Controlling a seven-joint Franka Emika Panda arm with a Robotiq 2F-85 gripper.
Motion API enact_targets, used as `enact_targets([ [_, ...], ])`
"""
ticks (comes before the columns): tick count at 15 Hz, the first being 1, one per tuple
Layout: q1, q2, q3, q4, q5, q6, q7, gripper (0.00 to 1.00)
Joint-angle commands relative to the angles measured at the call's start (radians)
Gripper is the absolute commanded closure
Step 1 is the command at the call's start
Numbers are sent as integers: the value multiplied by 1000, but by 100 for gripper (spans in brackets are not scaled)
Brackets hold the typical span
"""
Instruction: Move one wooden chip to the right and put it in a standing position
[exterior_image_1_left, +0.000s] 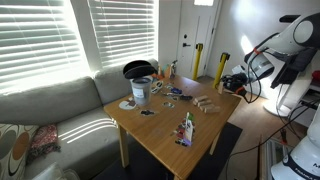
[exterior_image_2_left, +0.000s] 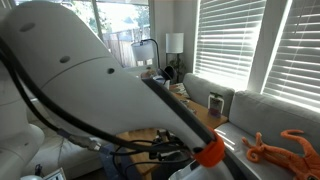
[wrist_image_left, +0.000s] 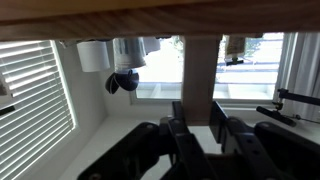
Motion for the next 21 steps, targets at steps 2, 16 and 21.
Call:
enact_targets([
  [2,2,-17,7,-8,-20,18,-12,44],
  [16,15,-165,-1,-35,-88,16,-7,0],
  [21,45,-314,2,-71,-130,148,37,0],
])
